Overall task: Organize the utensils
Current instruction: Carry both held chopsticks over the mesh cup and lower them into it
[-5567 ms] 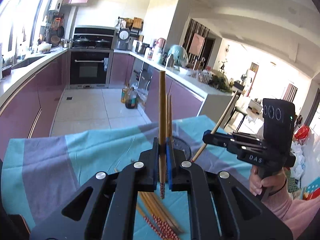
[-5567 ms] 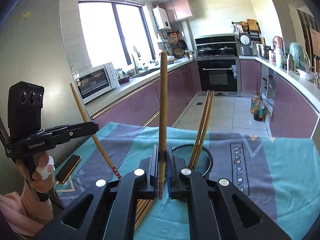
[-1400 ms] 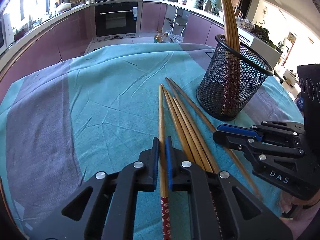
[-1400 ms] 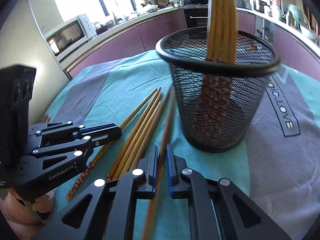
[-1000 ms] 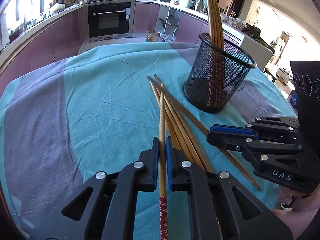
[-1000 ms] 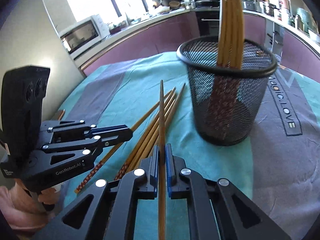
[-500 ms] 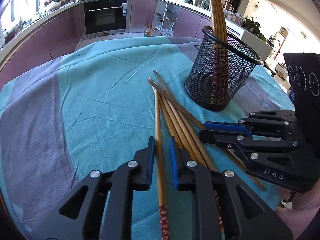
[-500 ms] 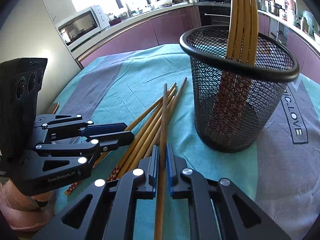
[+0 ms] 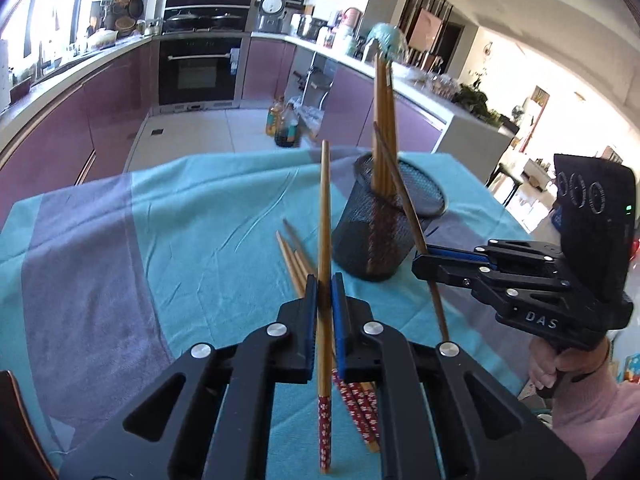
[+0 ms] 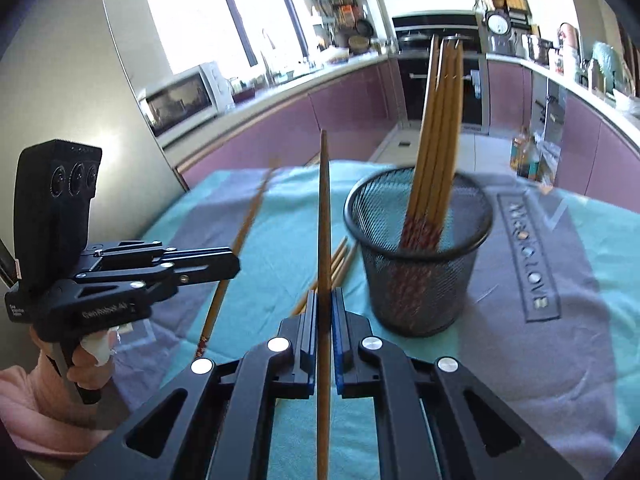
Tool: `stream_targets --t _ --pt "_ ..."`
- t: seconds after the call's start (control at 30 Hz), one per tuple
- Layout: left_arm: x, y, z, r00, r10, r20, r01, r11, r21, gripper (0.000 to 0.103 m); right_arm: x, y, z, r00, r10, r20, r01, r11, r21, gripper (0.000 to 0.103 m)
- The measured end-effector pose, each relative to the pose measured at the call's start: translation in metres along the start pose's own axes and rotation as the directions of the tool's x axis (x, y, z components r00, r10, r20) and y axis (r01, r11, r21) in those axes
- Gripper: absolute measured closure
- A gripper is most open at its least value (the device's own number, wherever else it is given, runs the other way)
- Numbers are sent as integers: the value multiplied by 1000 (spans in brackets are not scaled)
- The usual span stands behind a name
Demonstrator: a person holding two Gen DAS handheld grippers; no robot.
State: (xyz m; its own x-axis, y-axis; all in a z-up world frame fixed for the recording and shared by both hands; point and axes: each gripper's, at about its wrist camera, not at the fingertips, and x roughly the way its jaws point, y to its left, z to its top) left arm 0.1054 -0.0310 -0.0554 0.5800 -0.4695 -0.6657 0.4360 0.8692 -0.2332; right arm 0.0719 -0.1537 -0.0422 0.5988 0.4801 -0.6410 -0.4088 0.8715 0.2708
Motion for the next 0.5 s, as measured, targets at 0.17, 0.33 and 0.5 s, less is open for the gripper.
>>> stream_targets --t 0.17,0.33,0.5 --pt "-26 -3 12 998 -41 54 40 999 12 95 -17 -7 8 999 5 51 -6 1000 15 97" --pt "-50 -5 21 992 -58 108 57 998 12 95 -29 -11 18 996 8 91 -10 1000 14 97" --pt "-67 -12 38 981 -84 175 82 996 15 95 -45 -14 31 989 1 147 -2 1000 4 97"
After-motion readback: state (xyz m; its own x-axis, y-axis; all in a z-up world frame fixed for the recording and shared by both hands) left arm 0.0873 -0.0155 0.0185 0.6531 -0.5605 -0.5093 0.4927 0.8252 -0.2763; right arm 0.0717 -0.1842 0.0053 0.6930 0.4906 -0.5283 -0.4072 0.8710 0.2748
